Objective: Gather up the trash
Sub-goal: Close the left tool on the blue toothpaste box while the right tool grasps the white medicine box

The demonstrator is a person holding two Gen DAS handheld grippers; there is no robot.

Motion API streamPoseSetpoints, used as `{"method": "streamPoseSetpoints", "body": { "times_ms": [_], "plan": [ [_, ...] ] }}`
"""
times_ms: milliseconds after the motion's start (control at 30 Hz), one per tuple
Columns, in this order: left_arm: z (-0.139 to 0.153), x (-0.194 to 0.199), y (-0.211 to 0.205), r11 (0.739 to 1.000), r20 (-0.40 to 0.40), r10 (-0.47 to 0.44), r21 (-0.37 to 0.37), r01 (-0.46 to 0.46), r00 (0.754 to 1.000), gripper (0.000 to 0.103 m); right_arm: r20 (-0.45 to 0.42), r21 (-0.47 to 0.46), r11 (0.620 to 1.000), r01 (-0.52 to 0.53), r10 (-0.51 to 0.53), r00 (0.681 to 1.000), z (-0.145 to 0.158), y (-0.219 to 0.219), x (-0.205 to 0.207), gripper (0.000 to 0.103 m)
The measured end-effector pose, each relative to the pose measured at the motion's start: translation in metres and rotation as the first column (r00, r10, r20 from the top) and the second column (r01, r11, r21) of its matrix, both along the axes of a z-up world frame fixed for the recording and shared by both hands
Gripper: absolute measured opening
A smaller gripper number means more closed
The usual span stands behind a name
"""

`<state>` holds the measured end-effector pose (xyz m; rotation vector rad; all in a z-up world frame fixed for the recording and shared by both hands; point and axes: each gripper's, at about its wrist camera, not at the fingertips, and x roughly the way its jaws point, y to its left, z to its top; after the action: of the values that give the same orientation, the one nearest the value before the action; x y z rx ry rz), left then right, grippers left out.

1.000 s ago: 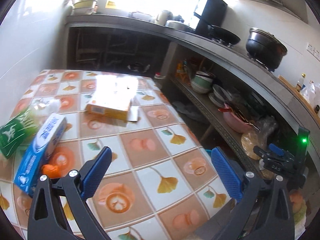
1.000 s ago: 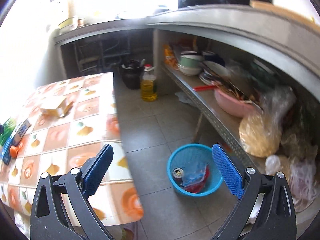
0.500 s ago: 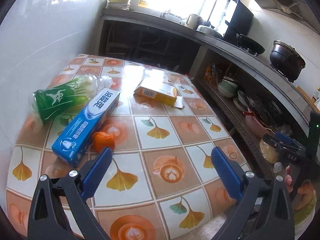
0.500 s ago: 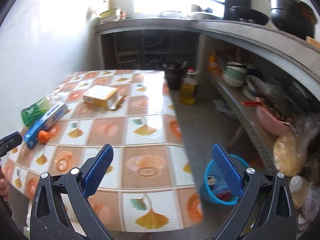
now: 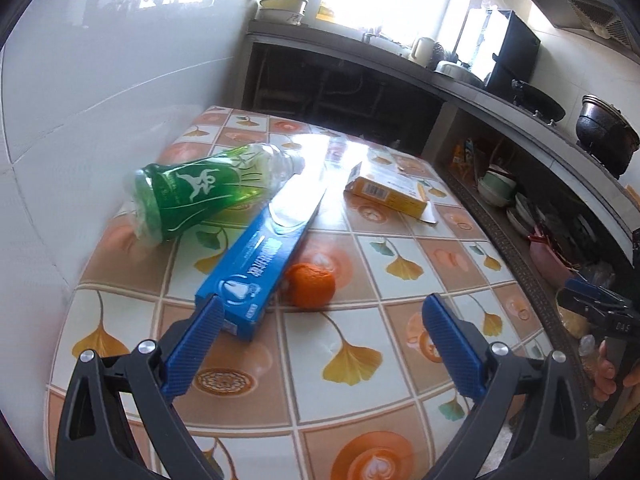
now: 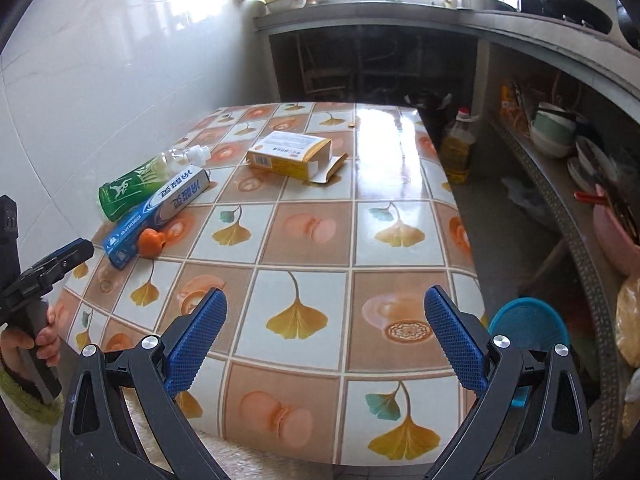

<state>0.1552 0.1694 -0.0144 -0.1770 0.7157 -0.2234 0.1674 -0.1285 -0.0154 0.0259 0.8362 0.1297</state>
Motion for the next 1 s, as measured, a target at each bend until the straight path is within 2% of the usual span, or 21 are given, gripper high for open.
{"method": "streamPoseSetpoints", "body": {
  "times_ms": [200, 367, 467, 567, 633, 800, 1000],
  "plan": [
    [0.010, 0.032, -0.001, 0.998, -0.019, -0.016, 0.066, 0.017, 1.000, 0.089, -0.038, 0.024, 0.999, -0.038, 0.039, 0.999, -0.004, 0.012, 0.011, 0.095],
    [0.007, 0.080, -0.015, 0.984, -0.108, -0.044, 0.169, 0.062, 0.993, 0.080, -0.005, 0.037, 0.990, -0.138, 0.138, 0.990, 0.007, 0.025, 0.037, 0.095],
    [0.000, 0.101, -0.023, 0.968, -0.141, -0.048, 0.237, 0.081, 0.989, 0.072, 0.034, 0.006, 0.969, -0.247, 0.247, 0.969, 0.019, 0.035, 0.067, 0.095],
    [-0.006, 0.114, -0.026, 0.961, -0.175, -0.050, 0.261, 0.096, 0.983, 0.069, 0.037, -0.045, 0.936, -0.348, 0.350, 0.936, 0.024, 0.048, 0.107, 0.095],
    [-0.009, 0.122, -0.028, 0.956, -0.195, -0.045, 0.277, 0.099, 0.980, 0.067, 0.000, -0.068, 0.907, -0.415, 0.416, 0.909, 0.020, 0.057, 0.145, 0.095],
    [-0.012, 0.136, -0.030, 0.948, -0.220, -0.029, 0.305, 0.097, 0.975, 0.063, -0.113, -0.157, 0.852, -0.500, 0.487, 0.866, -0.004, 0.082, 0.229, 0.095],
    [-0.023, 0.151, -0.034, 0.934, -0.262, -0.006, 0.345, 0.099, 0.965, 0.056, -0.253, -0.131, 0.828, -0.545, 0.504, 0.826, -0.043, 0.094, 0.286, 0.095]
  ]
}}
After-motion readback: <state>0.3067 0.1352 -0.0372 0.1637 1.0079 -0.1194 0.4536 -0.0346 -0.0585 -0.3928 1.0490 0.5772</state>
